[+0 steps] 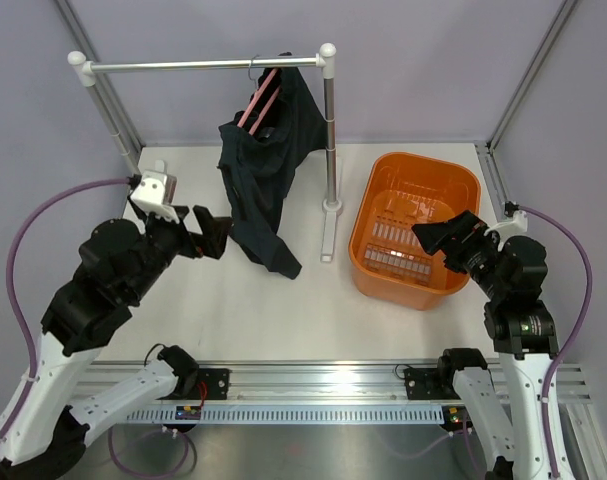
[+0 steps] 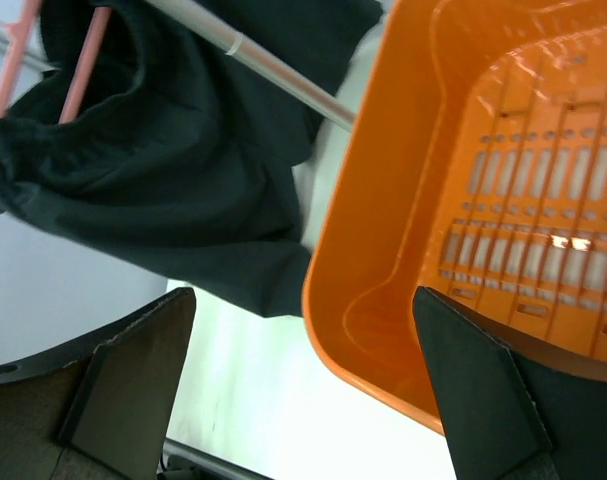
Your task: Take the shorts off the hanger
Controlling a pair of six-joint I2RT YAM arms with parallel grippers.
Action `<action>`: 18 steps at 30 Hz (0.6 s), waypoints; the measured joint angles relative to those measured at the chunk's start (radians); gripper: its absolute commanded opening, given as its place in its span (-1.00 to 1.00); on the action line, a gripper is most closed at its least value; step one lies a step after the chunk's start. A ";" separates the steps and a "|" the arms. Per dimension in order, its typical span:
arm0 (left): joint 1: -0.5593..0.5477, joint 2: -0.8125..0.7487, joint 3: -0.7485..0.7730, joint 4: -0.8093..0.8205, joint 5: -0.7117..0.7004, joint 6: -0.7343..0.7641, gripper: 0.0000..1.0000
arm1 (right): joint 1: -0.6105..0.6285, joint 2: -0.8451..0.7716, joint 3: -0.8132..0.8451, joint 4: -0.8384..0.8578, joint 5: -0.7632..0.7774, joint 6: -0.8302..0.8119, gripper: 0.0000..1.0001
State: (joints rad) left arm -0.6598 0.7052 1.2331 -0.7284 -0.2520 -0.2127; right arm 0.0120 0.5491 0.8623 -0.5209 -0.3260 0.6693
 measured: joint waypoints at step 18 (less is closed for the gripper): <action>0.124 0.718 0.729 0.126 -0.055 0.193 0.87 | 0.000 0.119 0.064 -0.054 0.022 -0.062 0.99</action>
State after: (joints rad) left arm -0.5358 1.4231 1.9625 -0.6025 -0.3073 -0.0196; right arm 0.0120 0.6678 0.9268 -0.5747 -0.3038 0.6075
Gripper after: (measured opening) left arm 0.956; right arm 0.993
